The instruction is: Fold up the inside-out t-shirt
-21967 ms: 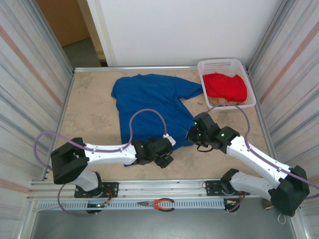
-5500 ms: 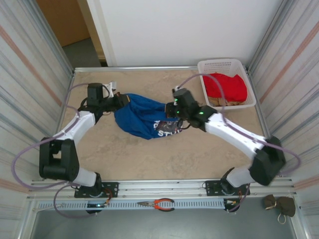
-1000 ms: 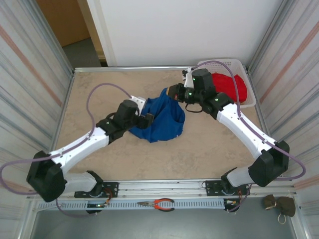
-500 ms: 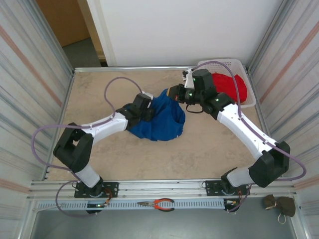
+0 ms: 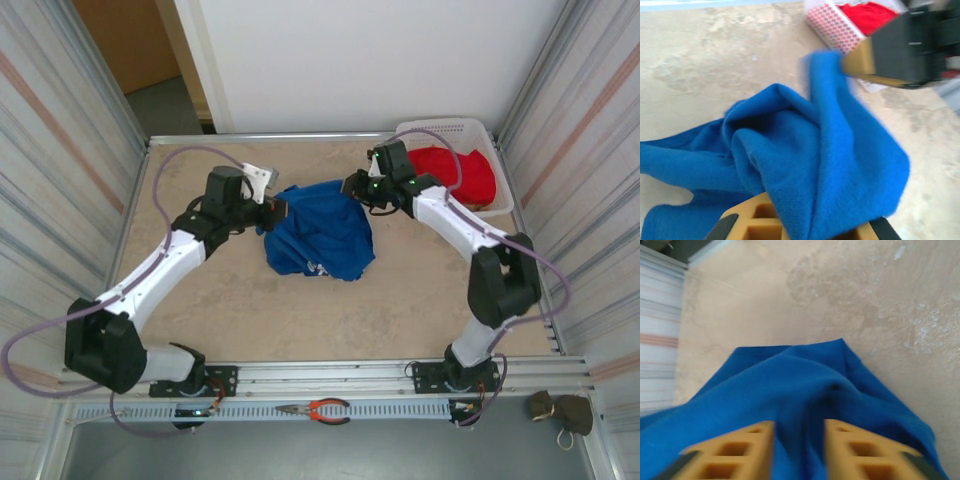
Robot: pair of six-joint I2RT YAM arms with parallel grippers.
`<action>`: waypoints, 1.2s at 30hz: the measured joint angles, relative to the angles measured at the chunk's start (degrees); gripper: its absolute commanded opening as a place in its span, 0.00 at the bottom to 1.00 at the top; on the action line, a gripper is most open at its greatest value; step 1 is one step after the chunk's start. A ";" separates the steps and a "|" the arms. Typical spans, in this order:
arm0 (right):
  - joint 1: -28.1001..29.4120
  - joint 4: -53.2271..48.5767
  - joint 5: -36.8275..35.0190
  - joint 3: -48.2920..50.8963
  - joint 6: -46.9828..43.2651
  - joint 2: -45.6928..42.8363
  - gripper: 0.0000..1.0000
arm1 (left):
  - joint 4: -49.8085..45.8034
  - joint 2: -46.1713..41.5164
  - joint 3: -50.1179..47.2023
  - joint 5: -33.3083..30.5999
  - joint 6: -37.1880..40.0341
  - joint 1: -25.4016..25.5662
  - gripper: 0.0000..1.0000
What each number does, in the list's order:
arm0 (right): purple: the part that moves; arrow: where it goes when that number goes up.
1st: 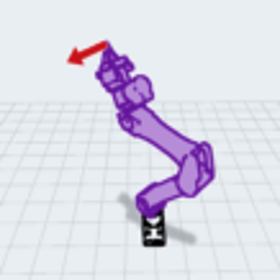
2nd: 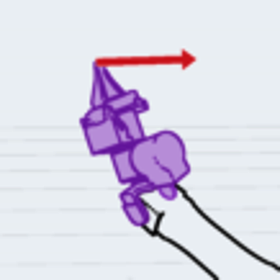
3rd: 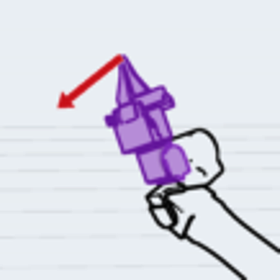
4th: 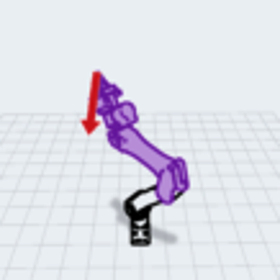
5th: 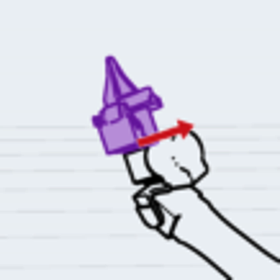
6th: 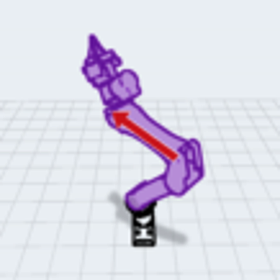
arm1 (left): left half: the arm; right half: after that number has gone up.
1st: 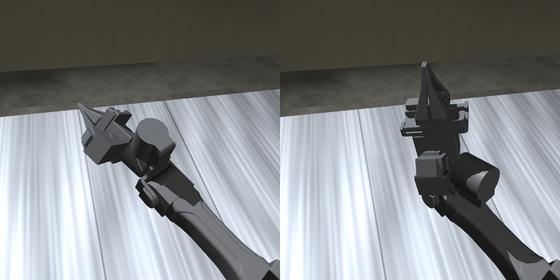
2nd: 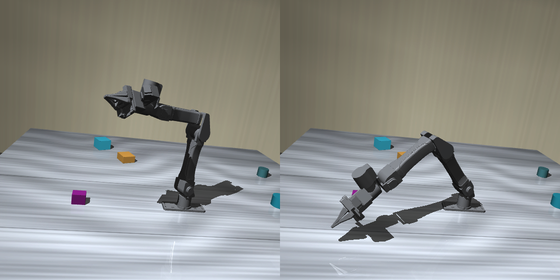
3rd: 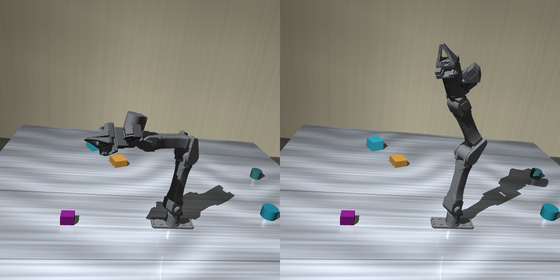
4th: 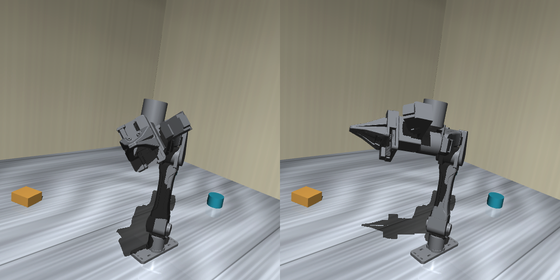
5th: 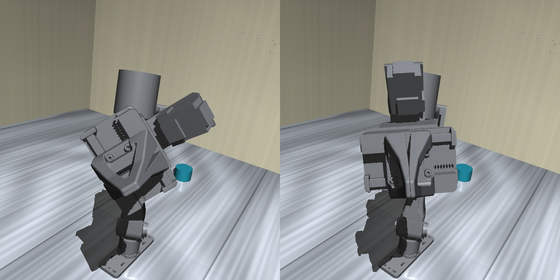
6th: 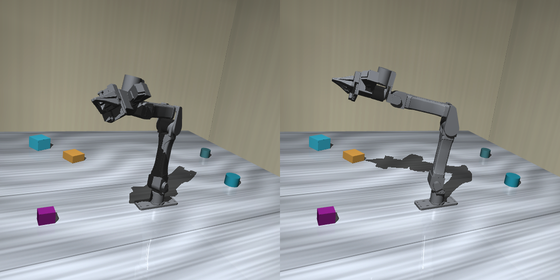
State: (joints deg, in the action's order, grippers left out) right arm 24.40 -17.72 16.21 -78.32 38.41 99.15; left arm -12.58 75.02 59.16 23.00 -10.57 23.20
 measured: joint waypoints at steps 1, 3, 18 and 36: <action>0.00 -0.61 -0.37 0.17 -0.72 0.15 0.49 | 0.02 -0.50 -0.46 1.73 -0.81 -0.42 0.00; 0.61 -1.27 -1.46 2.10 -1.64 -1.84 0.50 | -0.02 -0.74 -0.96 4.09 -1.97 -0.83 0.00; 21.59 1.57 -9.03 14.08 -0.35 -13.49 0.29 | -0.02 -0.20 -1.18 10.54 -5.16 -2.14 0.00; 14.58 14.27 -6.01 7.72 4.31 5.29 0.00 | 2.12 -0.24 -1.75 12.92 -9.77 -3.34 0.00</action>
State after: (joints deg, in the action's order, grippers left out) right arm 38.98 -3.44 10.20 -70.61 42.72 104.44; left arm -10.46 74.78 57.41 35.92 -20.34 19.86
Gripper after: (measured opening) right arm 0.049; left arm 0.058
